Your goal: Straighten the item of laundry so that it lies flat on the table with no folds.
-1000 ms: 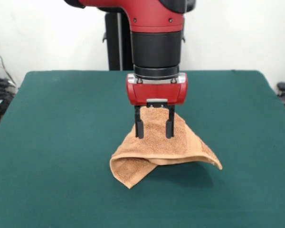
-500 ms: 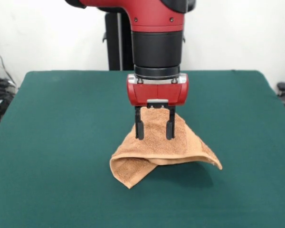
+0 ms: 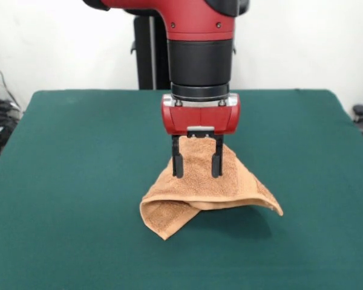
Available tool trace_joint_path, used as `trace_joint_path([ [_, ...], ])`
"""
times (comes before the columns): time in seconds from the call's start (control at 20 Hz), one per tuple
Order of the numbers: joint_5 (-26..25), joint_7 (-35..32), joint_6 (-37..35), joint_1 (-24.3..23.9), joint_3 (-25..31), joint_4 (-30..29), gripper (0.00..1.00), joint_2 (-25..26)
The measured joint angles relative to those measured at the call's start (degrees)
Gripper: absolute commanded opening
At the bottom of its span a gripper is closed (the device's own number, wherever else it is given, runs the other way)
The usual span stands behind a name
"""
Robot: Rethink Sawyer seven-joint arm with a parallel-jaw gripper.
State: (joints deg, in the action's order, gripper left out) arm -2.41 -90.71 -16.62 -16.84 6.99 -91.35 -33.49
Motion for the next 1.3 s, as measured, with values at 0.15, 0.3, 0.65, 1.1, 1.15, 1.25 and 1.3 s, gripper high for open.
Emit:
trace_joint_path([
  [0.15,0.0,0.0,0.0,0.0,0.0,0.0,1.0,0.0],
  [0.3,0.0,0.0,0.0,0.2,0.0,0.0,1.0,0.0],
  [0.65,0.7,0.0,-12.0,5.1,-3.6,2.4,1.0,1.4],
  [1.1,1.1,0.0,-34.7,8.3,-4.4,5.1,1.0,4.4],
  [1.15,1.1,0.0,-34.8,8.4,-4.6,5.1,1.0,4.8],
  [1.25,1.1,0.0,-34.9,8.6,-5.0,5.2,1.0,5.4],
  [1.3,1.1,0.0,-34.9,8.7,-5.2,5.2,1.0,5.5],
])
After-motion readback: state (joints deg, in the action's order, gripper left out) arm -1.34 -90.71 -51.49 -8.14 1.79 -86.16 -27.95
